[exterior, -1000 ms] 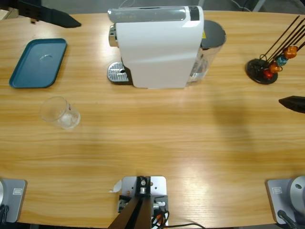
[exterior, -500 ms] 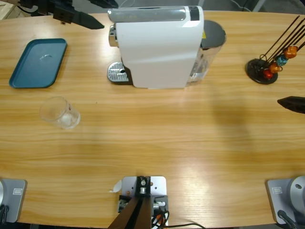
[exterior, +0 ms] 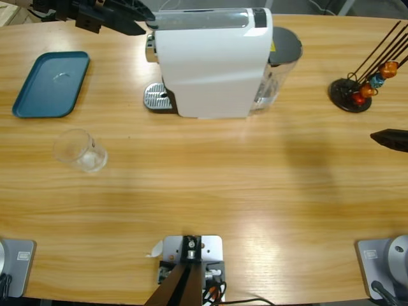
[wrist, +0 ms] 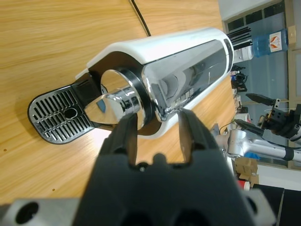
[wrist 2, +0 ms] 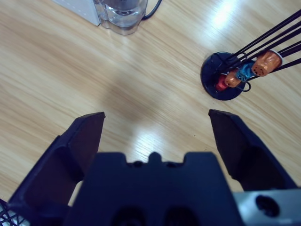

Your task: Pour coffee

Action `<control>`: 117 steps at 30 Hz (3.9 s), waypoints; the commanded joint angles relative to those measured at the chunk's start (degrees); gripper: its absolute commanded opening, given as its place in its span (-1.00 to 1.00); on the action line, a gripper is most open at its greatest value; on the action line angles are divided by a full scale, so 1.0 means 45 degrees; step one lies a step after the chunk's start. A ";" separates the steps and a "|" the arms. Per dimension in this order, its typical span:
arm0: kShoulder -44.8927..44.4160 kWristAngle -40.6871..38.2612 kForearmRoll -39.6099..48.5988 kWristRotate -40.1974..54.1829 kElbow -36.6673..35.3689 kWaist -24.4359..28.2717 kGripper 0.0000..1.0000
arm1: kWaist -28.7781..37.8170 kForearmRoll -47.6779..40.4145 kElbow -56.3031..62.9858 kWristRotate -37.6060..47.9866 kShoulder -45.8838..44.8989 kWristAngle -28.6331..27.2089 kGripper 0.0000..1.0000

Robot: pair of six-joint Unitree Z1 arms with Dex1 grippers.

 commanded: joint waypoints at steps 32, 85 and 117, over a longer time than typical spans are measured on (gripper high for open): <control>-0.0298 0.0571 -0.0616 -0.0207 -0.1327 -0.0729 -1.00 | -0.0017 0.0100 0.0105 -0.0190 0.0407 0.0260 1.00; -0.6321 0.6329 -0.0499 0.8031 0.4923 -0.2725 0.98 | -0.3001 -0.8650 0.5288 0.3466 -0.1042 -0.2279 0.83; -0.5423 0.6567 -0.0530 0.6070 0.4634 -0.2776 0.98 | -0.5353 -1.3388 0.6425 0.3657 0.3880 -0.2260 0.26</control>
